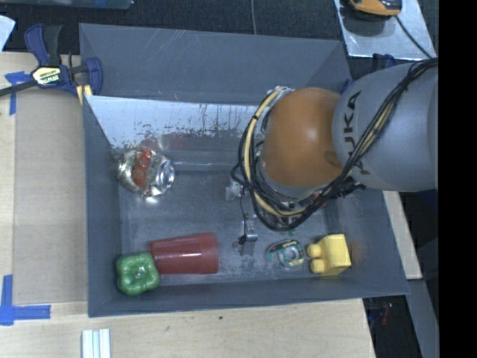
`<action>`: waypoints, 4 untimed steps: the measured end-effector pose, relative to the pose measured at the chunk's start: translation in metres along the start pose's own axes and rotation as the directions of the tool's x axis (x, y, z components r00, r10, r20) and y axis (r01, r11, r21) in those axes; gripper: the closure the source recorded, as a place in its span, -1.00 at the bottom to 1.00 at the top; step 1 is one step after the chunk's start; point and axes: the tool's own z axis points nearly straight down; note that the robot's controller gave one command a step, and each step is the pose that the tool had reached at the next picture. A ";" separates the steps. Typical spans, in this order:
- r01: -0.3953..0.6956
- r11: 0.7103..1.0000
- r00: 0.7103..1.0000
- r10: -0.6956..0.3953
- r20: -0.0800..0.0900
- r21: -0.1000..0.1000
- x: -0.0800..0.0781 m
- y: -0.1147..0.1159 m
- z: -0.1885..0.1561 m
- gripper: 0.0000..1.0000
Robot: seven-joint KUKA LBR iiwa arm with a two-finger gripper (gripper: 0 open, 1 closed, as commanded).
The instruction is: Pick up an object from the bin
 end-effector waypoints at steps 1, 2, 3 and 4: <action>-0.002 1.000 1.000 0.002 0.008 -0.001 -0.002 0.000 -0.005 -1.00; -0.008 1.000 1.000 0.008 0.006 -0.001 0.018 0.001 -0.003 -1.00; -0.020 1.000 1.000 0.020 0.009 0.002 0.008 0.028 -0.006 -1.00; -0.056 0.998 0.998 0.056 0.011 -0.001 0.015 0.021 -0.036 -1.00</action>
Offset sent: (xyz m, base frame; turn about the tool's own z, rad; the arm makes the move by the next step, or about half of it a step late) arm -0.0177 0.0013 0.0030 0.0090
